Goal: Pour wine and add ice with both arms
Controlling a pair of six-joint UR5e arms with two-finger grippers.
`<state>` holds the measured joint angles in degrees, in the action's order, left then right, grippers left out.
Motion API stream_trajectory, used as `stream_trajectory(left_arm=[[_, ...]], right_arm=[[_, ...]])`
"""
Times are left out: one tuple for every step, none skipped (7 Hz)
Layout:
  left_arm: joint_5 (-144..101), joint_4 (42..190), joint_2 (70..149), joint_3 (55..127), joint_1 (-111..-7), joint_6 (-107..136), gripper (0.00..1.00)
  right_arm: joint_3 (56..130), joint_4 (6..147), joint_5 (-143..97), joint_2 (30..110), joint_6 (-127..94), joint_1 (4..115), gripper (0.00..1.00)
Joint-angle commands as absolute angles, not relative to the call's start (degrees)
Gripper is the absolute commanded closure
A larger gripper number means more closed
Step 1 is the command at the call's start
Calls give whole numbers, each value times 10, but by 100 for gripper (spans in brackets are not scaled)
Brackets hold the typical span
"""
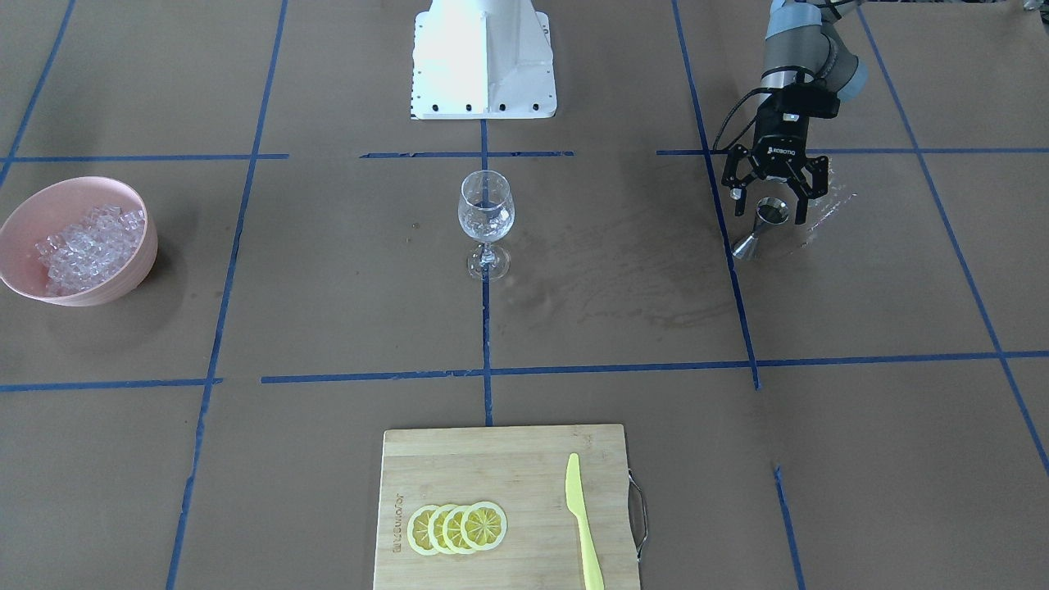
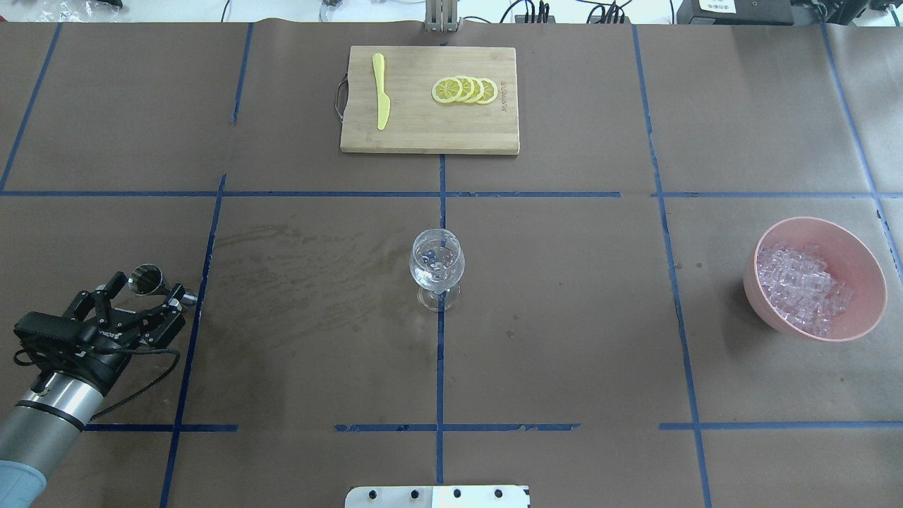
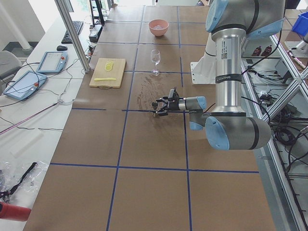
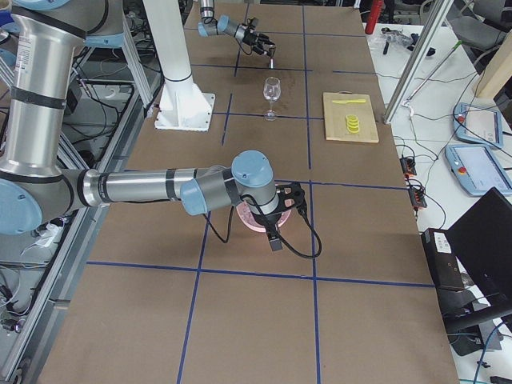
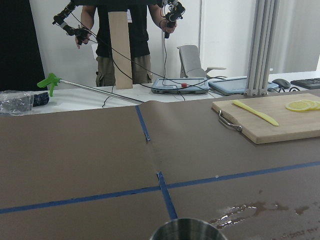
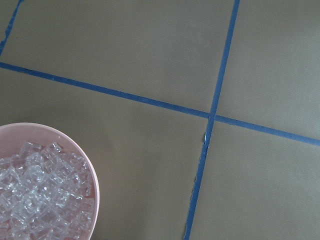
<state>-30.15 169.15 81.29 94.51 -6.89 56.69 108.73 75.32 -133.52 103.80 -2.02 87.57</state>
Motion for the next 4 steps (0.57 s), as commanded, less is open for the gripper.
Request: stream_trajectory(left_arm=[[-301, 1693, 825, 919, -63, 579, 0], [-291, 1693, 835, 901, -62, 579, 1], [-290, 1693, 848, 890, -62, 579, 6], [-290, 1693, 850, 884, -62, 580, 20]], right_arm=[[1087, 753, -1335, 1038, -20, 876, 0], [1087, 753, -1335, 1038, -20, 876, 0], [1087, 753, -1335, 1038, -20, 876, 0], [1087, 753, -1335, 1037, -20, 876, 0]])
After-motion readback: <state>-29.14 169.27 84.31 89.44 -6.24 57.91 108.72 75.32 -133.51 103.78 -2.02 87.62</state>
